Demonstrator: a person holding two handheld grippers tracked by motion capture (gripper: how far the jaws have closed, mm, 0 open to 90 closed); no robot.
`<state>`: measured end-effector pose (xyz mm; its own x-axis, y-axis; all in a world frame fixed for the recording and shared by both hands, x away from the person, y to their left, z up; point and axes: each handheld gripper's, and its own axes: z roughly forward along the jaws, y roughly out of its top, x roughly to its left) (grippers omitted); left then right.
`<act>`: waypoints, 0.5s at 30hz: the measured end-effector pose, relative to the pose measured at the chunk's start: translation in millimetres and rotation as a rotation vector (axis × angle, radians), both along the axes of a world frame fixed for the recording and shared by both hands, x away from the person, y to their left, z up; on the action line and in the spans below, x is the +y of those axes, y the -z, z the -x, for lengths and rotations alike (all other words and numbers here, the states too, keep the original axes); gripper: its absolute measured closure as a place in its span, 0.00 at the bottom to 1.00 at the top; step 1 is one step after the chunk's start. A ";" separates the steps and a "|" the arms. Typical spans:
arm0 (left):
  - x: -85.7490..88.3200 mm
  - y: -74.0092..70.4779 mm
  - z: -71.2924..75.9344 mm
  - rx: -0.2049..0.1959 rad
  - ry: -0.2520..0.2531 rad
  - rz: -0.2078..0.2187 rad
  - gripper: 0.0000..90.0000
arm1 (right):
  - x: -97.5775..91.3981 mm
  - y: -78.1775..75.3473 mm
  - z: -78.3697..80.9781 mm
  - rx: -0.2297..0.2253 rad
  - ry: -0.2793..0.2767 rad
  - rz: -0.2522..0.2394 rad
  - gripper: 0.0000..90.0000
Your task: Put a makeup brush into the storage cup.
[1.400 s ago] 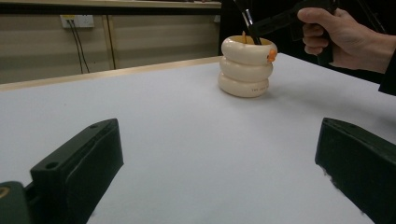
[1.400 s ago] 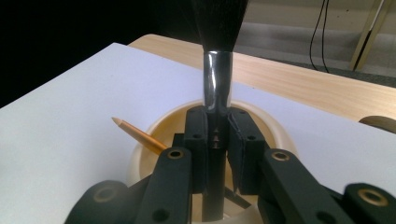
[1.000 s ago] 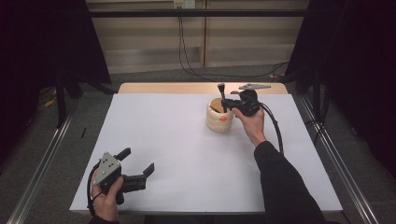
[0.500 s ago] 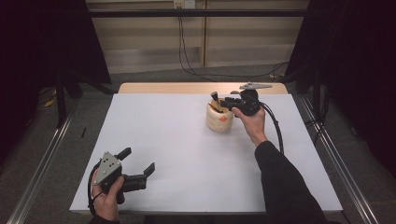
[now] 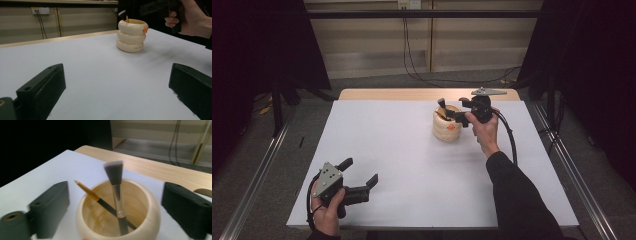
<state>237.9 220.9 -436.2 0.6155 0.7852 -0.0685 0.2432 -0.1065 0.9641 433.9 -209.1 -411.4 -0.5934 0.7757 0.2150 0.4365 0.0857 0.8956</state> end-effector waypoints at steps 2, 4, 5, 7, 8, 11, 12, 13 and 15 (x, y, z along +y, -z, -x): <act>-0.1 0.1 0.0 0.001 0.012 -0.001 0.01 | 0.1 -1.0 1.3 -0.003 -0.001 0.001 0.06; 0.9 0.0 0.5 -0.003 0.008 -0.006 0.01 | 1.8 -2.1 3.0 -0.004 0.017 0.017 0.06; 1.1 0.0 1.0 -0.004 0.003 -0.004 0.01 | 2.8 -2.7 4.1 -0.008 0.028 0.031 0.06; 1.4 0.0 1.5 -0.002 0.006 0.002 0.01 | 4.7 -2.6 7.6 -0.022 0.063 0.057 0.09; 1.4 -0.4 1.7 -0.002 0.005 0.003 0.01 | 4.3 -2.1 8.7 -0.028 0.069 0.051 0.09; 0.9 -0.2 1.8 -0.003 0.009 0.001 0.01 | 2.0 0.3 11.4 -0.048 0.085 0.060 0.07; 1.0 -0.6 1.8 -0.005 0.007 0.001 0.01 | 1.3 0.7 12.0 -0.056 0.094 0.070 0.07; 1.0 -0.5 1.8 -0.005 0.006 0.001 0.01 | -0.1 0.7 13.1 -0.054 0.099 0.066 0.05; 0.9 -0.2 1.4 -0.001 0.005 0.009 0.01 | -2.4 0.7 15.4 -0.076 0.100 0.063 0.04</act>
